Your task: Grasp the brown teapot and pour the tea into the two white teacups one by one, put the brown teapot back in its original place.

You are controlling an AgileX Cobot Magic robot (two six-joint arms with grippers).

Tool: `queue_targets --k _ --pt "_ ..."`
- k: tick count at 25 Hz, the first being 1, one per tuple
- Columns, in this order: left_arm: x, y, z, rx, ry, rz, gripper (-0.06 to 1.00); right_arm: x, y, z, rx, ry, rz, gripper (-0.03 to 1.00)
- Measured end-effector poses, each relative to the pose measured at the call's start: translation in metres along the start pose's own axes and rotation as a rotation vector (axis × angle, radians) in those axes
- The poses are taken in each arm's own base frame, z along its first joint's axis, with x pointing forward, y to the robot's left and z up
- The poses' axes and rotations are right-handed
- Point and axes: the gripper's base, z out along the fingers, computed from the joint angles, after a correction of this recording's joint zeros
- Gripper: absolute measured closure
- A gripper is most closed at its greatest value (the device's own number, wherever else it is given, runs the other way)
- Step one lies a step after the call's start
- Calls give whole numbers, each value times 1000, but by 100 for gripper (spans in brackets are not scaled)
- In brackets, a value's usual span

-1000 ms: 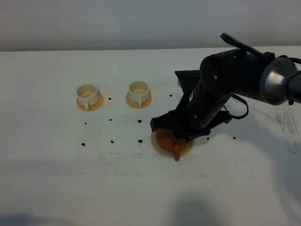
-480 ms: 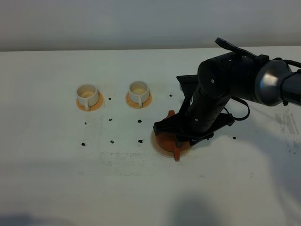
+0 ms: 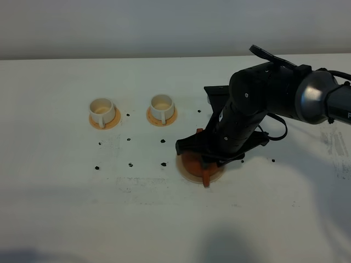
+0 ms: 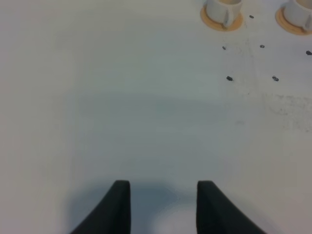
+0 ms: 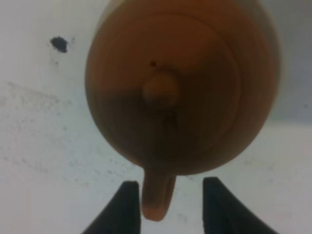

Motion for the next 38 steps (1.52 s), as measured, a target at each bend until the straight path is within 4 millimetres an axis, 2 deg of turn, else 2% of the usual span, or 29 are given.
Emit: queue_targets --k 8,21,28,38 --pt "0 0 0 0 0 0 63 0 -1 11 8 22 2 64" --pt "0 0 0 0 0 0 63 0 1 13 -8 37 -10 64" --pt "0 0 0 0 0 0 63 -7 5 5 -22 16 -19 63" --pt "0 0 0 0 0 0 63 -4 3 14 -5 70 -20 63"
